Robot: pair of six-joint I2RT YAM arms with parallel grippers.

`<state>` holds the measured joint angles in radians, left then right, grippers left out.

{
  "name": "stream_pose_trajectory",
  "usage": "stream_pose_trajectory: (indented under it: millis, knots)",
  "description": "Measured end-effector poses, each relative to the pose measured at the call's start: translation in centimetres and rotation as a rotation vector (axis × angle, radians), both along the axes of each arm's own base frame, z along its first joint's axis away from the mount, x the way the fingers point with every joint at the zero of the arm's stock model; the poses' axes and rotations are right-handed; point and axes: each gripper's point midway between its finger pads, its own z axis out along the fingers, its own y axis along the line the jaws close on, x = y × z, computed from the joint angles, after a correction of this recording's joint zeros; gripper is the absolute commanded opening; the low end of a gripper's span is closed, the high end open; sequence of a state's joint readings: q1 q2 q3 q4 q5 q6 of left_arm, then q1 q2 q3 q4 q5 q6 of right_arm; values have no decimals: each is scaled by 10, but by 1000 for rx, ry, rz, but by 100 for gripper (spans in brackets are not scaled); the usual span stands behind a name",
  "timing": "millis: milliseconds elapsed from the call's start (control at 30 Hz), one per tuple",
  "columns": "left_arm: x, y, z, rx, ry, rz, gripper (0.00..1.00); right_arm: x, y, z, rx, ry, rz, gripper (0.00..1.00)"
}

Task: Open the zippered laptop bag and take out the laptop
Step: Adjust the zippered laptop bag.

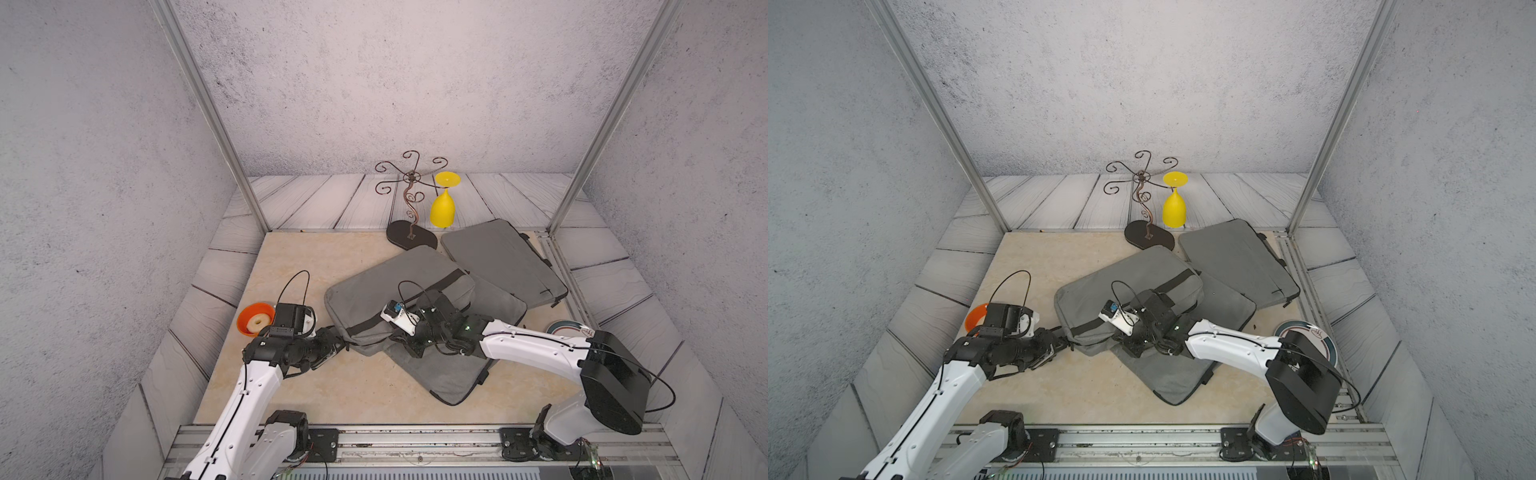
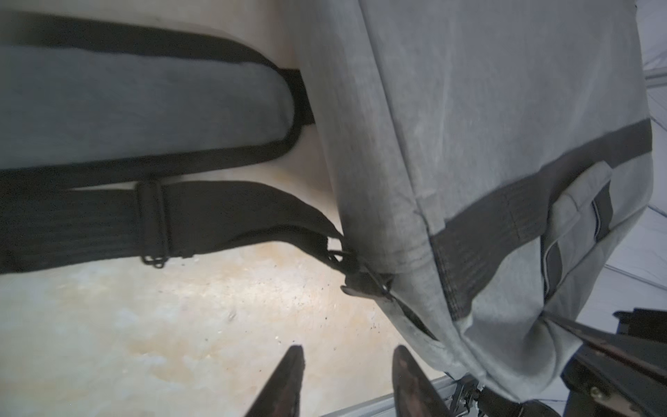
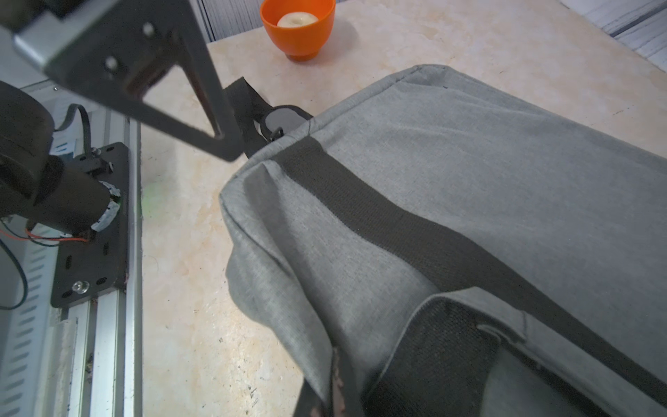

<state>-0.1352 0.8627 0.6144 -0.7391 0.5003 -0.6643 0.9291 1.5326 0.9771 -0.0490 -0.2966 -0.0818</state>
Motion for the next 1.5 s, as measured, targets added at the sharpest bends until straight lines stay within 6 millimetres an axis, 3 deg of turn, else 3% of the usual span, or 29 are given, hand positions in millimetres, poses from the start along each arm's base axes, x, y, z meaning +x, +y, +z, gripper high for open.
stream_pose_trajectory:
  millis: [233, 600, 833, 1200, 1500]
  knots:
    - [2, -11, -35, -71, 20, 3, 39, 3, 1, 3, 10, 7, -2, 0]
    - [35, -21, -17, -95, -189, -85, 39, 10, -3, 4, 14, 7, -19, 0]
    - [40, -26, -13, -80, -250, -153, 43, 14, -5, 4, 17, 9, -28, 0]
    - [41, -33, 2, -87, -338, -197, 33, 15, -6, 5, 30, 37, -39, 0]
    - [44, -39, -7, -91, -323, -214, 34, 16, -7, 5, 34, 53, -49, 0]
